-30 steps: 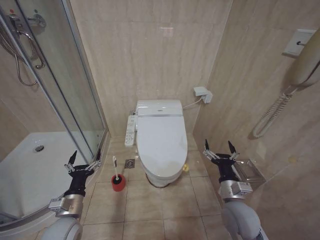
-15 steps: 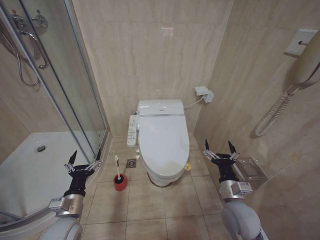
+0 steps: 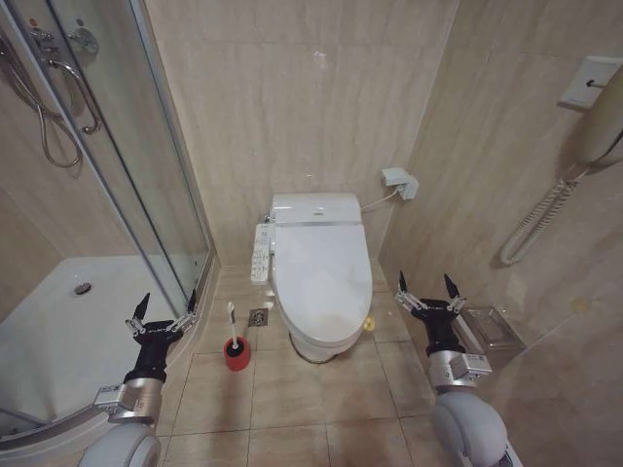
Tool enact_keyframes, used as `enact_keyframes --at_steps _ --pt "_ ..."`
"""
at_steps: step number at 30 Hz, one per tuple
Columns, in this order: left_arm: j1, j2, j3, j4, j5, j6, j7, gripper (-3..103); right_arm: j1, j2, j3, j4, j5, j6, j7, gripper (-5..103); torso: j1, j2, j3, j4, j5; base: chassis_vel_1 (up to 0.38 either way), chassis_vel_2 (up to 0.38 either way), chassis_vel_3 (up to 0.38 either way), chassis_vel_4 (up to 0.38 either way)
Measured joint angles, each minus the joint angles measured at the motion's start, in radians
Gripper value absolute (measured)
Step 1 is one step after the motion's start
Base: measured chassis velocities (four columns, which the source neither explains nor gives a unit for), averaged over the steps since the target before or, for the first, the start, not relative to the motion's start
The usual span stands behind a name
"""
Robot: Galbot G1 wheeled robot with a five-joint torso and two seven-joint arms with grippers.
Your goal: Open the toilet lid, clean the toilet bowl with a toilet brush, close the toilet lid, and flush.
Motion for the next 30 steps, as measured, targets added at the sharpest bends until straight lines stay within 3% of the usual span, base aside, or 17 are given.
enact_keyframes --at_steps 23,30 --pt "0.000 0.000 0.000 0.000 0.000 0.000 0.000 100 0.000 0.000 0.000 0.000 0.000 0.000 0.000 100 0.000 0.000 0.000 0.0007 -0.0002 -0.063 -0.064 0.065 0.065" --pt "0.000 0.000 0.000 0.000 0.000 0.000 0.000 100 0.000 0.000 0.000 0.000 0.000 0.000 0.000 100 0.000 0.000 0.000 -0.0002 0.0002 -0.032 -0.048 0.034 0.053"
